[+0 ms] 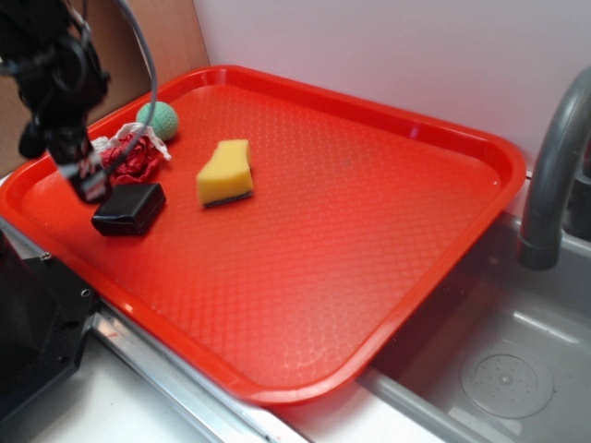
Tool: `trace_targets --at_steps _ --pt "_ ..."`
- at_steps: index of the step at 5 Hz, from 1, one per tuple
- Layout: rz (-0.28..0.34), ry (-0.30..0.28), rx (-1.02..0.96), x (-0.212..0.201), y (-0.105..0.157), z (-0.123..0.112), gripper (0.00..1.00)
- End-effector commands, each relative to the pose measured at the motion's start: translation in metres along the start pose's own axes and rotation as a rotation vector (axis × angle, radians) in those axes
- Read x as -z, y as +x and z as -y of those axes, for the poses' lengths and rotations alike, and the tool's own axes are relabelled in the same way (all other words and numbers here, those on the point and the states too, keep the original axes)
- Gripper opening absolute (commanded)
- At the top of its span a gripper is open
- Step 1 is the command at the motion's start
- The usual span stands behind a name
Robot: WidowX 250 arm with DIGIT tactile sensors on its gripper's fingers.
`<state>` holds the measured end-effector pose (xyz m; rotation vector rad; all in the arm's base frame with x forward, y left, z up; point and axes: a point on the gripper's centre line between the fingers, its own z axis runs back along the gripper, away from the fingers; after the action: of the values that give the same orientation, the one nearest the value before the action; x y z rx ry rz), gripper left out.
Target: Grab the black box.
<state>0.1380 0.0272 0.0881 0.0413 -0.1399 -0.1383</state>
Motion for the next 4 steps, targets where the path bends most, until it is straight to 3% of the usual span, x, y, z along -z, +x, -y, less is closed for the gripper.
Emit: trace_targets --at_steps 1,2,3,4 --pt "0.013 0.087 -0.157 -0.018 0.023 0.009 1.00" --pt "-0.027 0.138 -0.399 -0.012 0.016 0.005 1.00" --pt "-0.014 0.116 -0.656 0.002 0.004 -0.001 1.00" --pt "-0.011 0.100 -0.749 0.021 -0.001 -0.004 1.00"
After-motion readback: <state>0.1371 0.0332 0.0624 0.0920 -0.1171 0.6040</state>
